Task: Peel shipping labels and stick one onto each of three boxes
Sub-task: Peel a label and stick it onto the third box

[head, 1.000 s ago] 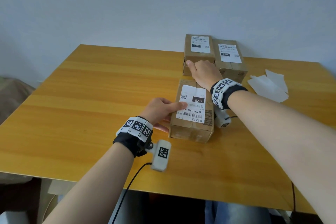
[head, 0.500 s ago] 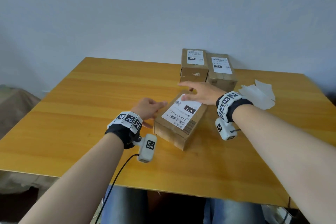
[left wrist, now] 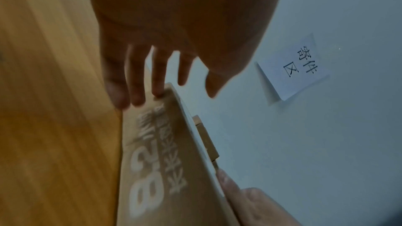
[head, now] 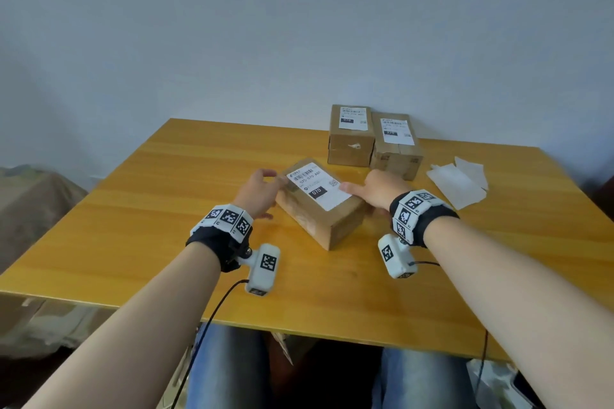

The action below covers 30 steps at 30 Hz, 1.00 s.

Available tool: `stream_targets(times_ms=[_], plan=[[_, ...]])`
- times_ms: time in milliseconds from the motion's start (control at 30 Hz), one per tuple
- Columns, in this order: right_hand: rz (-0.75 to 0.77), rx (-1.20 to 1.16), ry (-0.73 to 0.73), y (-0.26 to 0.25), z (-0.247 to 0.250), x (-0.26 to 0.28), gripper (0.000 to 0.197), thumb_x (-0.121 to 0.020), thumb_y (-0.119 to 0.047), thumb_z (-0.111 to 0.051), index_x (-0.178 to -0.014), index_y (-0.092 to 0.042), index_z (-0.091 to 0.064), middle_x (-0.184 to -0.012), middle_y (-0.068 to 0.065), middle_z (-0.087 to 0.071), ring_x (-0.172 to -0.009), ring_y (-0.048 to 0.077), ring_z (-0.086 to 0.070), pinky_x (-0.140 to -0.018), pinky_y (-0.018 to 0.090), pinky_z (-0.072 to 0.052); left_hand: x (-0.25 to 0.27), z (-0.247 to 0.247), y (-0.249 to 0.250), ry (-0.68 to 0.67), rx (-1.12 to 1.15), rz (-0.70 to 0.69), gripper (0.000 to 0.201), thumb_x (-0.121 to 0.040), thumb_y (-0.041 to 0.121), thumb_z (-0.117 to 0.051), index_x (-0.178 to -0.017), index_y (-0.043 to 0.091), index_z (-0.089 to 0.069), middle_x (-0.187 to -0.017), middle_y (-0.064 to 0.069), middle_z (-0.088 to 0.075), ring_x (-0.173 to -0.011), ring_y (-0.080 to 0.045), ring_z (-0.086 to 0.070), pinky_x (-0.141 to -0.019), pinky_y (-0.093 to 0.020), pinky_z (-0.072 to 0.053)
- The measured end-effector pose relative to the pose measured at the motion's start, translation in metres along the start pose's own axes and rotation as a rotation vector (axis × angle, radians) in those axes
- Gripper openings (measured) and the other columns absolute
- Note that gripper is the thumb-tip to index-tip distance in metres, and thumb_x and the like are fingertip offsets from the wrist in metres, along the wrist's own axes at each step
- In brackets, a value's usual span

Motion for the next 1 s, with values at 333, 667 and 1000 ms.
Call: stream_targets(times_ms=[333,667,1000], plan=[[0.111,-0.375,-0.278,-0.001,-0.019,0.027,0.049,-0.089,-0.06,-0.073,-0.069,-0.016,-0.064,-0.075,0.005,-0.079,-0.049,0.021,-0.061,-0.056,0.032,-0.05,0.005,-0.044,0.024,-0.197,-0.304,-0.254,0.031,-0.108,0.043,-0.04,-0.129,0.026,-0.056,-0.116,0.008,-0.065,-0.081,-0.02,-0.074,-0.068,-0.044,-0.065],[0.073,-0.433,-0.32,0.001,-0.024,0.02,0.049,-0.088,-0.062,-0.073,-0.084,-0.015,-0.06,-0.085,0.008,-0.081,-0.062,0.027,-0.068,-0.058,0.033,-0.05,-0.03,-0.036,0.076,0.237,-0.787,-0.608,0.037,-0.108,0.042,-0.036,-0.132,0.022,-0.055,-0.126,0.003,-0.063,-0.114,-0.02,-0.06,-0.079,-0.043,-0.058],[0.057,-0.363,-0.414,0.002,-0.033,0.022,0.056,-0.093,-0.07,-0.059,-0.094,-0.015,-0.067,-0.091,0.009,-0.081,-0.065,0.025,-0.07,-0.064,0.035,-0.055,-0.035,-0.096,0.088,0.052,-0.821,-0.671,0.043,-0.109,0.045,-0.027,-0.135,0.02,-0.05,-0.133,-0.004,-0.062,-0.117,-0.03,-0.056,-0.087,-0.046,-0.053]])
Point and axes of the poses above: each hand's wrist, its own x-axis away from the middle knuckle, its own z-axis out of the back of the hand, y = z × x, the point moved 9 cm from there along -x, towards the middle knuckle
